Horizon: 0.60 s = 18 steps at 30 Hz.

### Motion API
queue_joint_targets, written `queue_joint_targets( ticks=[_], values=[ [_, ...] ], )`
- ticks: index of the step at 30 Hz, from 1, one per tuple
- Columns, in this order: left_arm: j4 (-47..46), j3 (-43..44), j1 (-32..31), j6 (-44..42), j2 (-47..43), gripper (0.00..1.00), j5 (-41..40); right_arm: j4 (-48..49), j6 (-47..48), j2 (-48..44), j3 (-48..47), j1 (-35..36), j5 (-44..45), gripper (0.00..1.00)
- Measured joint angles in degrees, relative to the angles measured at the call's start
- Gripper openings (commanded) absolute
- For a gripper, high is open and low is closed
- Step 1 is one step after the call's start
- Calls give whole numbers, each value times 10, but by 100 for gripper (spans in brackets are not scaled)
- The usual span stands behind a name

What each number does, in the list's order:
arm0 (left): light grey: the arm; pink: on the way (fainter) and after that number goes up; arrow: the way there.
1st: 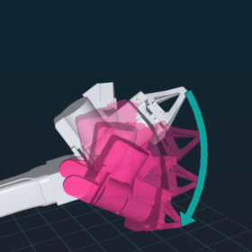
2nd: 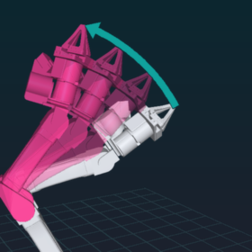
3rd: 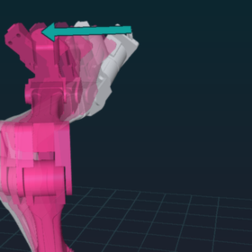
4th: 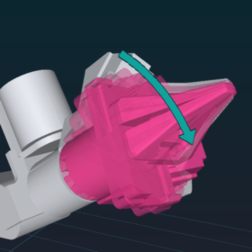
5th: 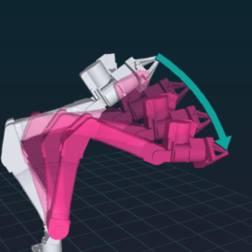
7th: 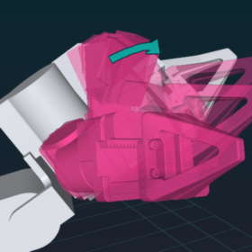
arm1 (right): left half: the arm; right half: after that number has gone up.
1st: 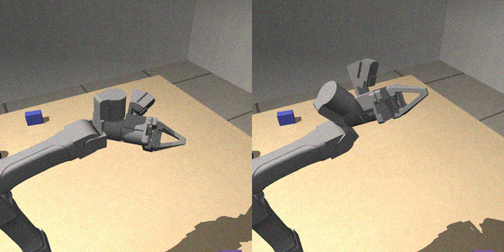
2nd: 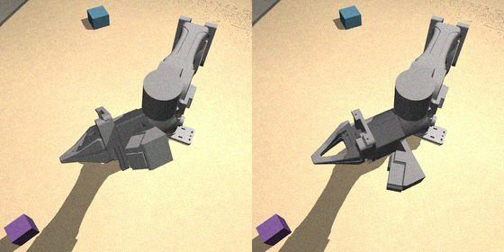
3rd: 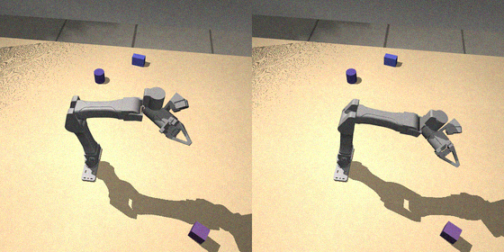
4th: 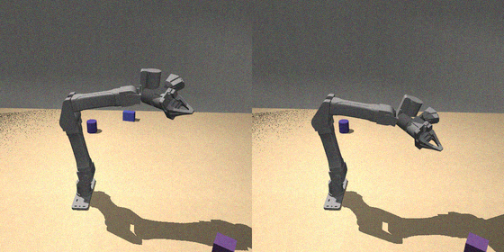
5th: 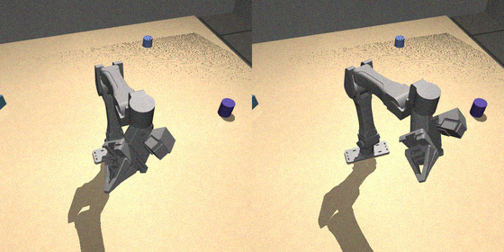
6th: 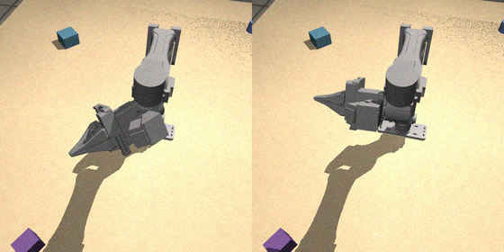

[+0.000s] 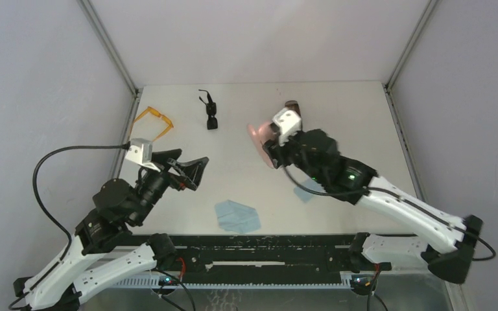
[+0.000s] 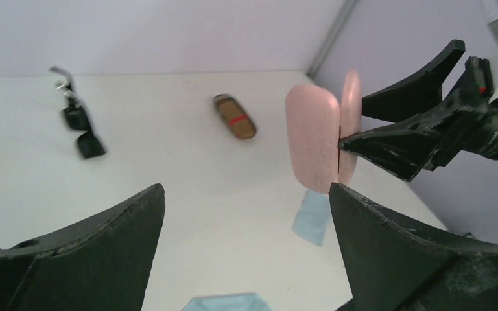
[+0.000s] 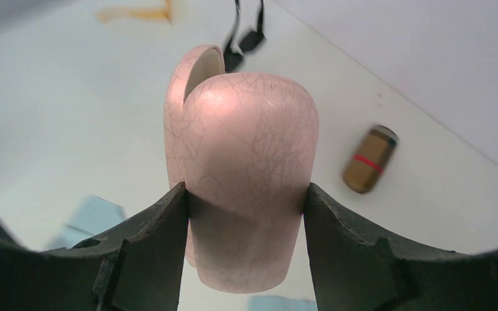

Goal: Organize the sunglasses
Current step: Place the sunglasses case at the center of the board.

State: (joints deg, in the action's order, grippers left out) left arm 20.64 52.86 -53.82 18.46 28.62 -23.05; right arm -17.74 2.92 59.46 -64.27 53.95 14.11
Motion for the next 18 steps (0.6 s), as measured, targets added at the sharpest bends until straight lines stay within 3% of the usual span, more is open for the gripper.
queue_joint_targets(
  ticks=[9, 18],
  values=[
    [122, -64, 0, 33, -83, 100, -106, -22, 227, 276, -16, 70, 168, 7],
    [155, -99, 0, 63, -119, 100, -118, 40, 363, 393, 10, 95, 218, 19]
  ],
)
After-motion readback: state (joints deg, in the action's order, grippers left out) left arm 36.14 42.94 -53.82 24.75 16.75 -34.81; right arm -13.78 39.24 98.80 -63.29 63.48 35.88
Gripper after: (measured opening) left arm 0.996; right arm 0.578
